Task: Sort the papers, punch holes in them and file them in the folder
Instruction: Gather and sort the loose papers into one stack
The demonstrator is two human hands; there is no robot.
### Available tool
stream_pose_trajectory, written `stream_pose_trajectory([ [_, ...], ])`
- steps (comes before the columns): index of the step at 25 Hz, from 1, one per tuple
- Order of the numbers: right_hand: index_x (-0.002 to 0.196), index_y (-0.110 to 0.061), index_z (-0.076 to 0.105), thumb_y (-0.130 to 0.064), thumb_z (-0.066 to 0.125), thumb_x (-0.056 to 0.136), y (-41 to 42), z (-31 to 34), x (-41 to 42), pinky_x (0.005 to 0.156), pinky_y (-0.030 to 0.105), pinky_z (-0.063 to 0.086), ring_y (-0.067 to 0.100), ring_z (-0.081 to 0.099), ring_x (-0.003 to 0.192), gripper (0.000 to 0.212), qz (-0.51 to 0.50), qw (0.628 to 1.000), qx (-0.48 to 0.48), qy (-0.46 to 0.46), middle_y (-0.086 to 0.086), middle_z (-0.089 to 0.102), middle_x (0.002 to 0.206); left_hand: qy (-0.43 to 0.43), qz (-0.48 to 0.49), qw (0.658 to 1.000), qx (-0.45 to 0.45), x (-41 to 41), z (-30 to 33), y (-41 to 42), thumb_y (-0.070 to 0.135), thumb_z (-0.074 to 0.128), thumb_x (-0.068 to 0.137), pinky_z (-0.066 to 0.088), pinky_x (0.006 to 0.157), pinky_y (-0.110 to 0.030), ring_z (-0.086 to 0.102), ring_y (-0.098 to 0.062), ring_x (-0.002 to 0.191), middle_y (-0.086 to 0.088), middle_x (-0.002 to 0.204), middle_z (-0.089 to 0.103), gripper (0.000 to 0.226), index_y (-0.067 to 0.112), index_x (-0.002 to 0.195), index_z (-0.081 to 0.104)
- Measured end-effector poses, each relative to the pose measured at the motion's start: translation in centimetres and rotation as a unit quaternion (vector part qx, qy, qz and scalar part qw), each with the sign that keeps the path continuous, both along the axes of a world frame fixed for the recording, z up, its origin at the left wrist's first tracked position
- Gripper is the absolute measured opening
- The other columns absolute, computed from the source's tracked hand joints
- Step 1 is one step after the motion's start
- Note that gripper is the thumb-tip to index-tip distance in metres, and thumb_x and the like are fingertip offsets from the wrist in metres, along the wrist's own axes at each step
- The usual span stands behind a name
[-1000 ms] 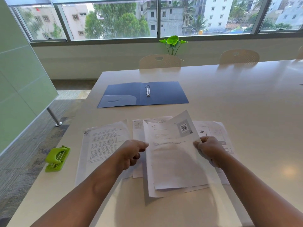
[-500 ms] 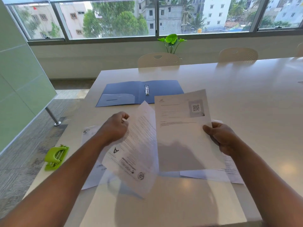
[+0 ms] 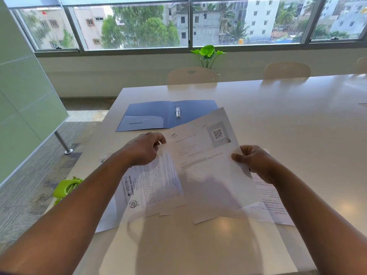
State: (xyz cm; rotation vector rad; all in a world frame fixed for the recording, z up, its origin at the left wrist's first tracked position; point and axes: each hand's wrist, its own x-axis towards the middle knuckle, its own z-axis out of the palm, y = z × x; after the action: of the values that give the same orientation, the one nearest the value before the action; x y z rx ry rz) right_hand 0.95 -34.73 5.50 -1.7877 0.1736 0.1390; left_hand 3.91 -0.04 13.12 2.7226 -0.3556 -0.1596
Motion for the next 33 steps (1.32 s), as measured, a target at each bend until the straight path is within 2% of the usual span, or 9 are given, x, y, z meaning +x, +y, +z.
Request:
stream_pose_trajectory([
  [6, 0.096, -0.015, 0.077, -0.013, 0.065, 0.096, -0.8, 0.5, 0.5, 0.080, 0.042, 0.057, 0.024, 0.070, 0.075, 0.012, -0.006, 0.987, -0.155, -0.034, 0.009, 0.080, 0.092, 0.023, -0.017, 1.000, -0.007, -0.2, 0.8, 0.5, 0.016, 0.055, 0.104, 0.050, 0.079, -0.030, 0.063, -0.019, 0.102, 0.006, 0.119, 0.064, 0.048, 0.036, 0.142, 0.033],
  [12, 0.099, -0.017, 0.076, -0.019, 0.062, 0.096, 3.0, 3.5, 0.5, 0.082, 0.035, 0.048, 0.027, 0.064, 0.092, 0.014, 0.050, 0.919, -0.339, -0.195, 0.001, 0.076, 0.095, -0.049, -0.080, 0.996, -0.002, 0.3, 2.4, -0.3, 0.012, 0.054, 0.100, 0.052, 0.071, -0.039, 0.062, -0.019, 0.092, 0.008, 0.102, 0.068, 0.029, 0.036, 0.114, 0.060],
  [15, 0.098, -0.017, 0.075, -0.021, 0.066, 0.093, 4.5, 4.4, 0.3, 0.086, 0.037, 0.049, 0.026, 0.065, 0.095, 0.011, 0.064, 0.895, -0.352, -0.268, -0.002, 0.076, 0.102, -0.088, -0.099, 0.990, 0.043, 0.3, 2.6, -0.6, 0.010, 0.050, 0.096, 0.050, 0.066, -0.041, 0.060, -0.023, 0.082, 0.005, 0.088, 0.065, 0.024, 0.030, 0.085, 0.057],
  [21, 0.086, -0.027, 0.070, -0.016, 0.079, 0.081, 5.9, 5.5, 0.4, 0.069, 0.034, 0.049, 0.021, 0.065, 0.073, 0.015, 0.002, 0.947, -0.231, -0.222, -0.004, 0.074, 0.081, -0.147, -0.106, 0.983, 0.038, -0.2, 2.9, -1.2, 0.013, 0.049, 0.093, 0.048, 0.072, -0.039, 0.060, -0.028, 0.088, 0.003, 0.093, 0.067, 0.027, 0.038, 0.103, 0.052],
  [23, 0.091, -0.029, 0.075, -0.014, 0.076, 0.084, 6.0, 5.5, 0.5, 0.071, 0.033, 0.050, 0.018, 0.065, 0.072, 0.017, 0.011, 0.954, -0.209, -0.215, -0.004, 0.076, 0.082, -0.205, -0.096, 0.974, 0.017, 0.0, 2.5, -1.3, 0.013, 0.051, 0.096, 0.039, 0.088, -0.036, 0.058, -0.029, 0.100, 0.005, 0.106, 0.071, 0.037, 0.036, 0.124, 0.056],
  [26, 0.082, -0.027, 0.076, -0.019, 0.071, 0.086, 5.5, 5.2, 0.6, 0.064, 0.032, 0.043, 0.015, 0.053, 0.063, 0.010, -0.013, 0.959, -0.183, -0.217, 0.000, 0.070, 0.072, -0.298, -0.029, 0.953, -0.044, 0.5, 1.3, -0.6, 0.017, 0.064, 0.093, 0.022, 0.110, -0.037, 0.052, -0.027, 0.126, 0.003, 0.131, 0.066, 0.046, 0.027, 0.138, 0.056],
  [29, 0.077, -0.025, 0.073, -0.019, 0.069, 0.087, 4.7, 5.0, 0.6, 0.061, 0.031, 0.039, 0.014, 0.048, 0.060, 0.012, -0.040, 0.961, -0.162, -0.220, 0.001, 0.063, 0.065, -0.367, 0.132, 0.904, -0.177, -0.1, -1.5, 0.1, 0.022, 0.071, 0.086, 0.025, 0.114, -0.040, 0.040, -0.028, 0.141, -0.006, 0.151, 0.049, 0.060, 0.020, 0.143, 0.052],
  [31, 0.077, -0.022, 0.074, -0.018, 0.070, 0.087, 4.3, 4.9, 0.5, 0.061, 0.030, 0.039, 0.014, 0.048, 0.058, 0.012, -0.059, 0.964, -0.133, -0.222, -0.003, 0.063, 0.064, -0.293, 0.270, 0.858, -0.326, -1.3, -3.1, -0.2, 0.020, 0.073, 0.087, 0.031, 0.112, -0.044, 0.035, -0.031, 0.142, -0.010, 0.156, 0.035, 0.072, 0.020, 0.150, 0.039],
  [33, 0.080, -0.019, 0.076, -0.013, 0.072, 0.089, 4.2, 4.9, 0.4, 0.064, 0.032, 0.043, 0.016, 0.053, 0.061, 0.011, -0.081, 0.971, -0.066, -0.217, 0.002, 0.069, 0.071, -0.110, 0.359, 0.793, -0.479, -2.3, -4.4, -0.7, 0.017, 0.074, 0.090, 0.041, 0.106, -0.046, 0.038, -0.029, 0.137, -0.010, 0.155, 0.029, 0.082, 0.024, 0.154, 0.023],
])
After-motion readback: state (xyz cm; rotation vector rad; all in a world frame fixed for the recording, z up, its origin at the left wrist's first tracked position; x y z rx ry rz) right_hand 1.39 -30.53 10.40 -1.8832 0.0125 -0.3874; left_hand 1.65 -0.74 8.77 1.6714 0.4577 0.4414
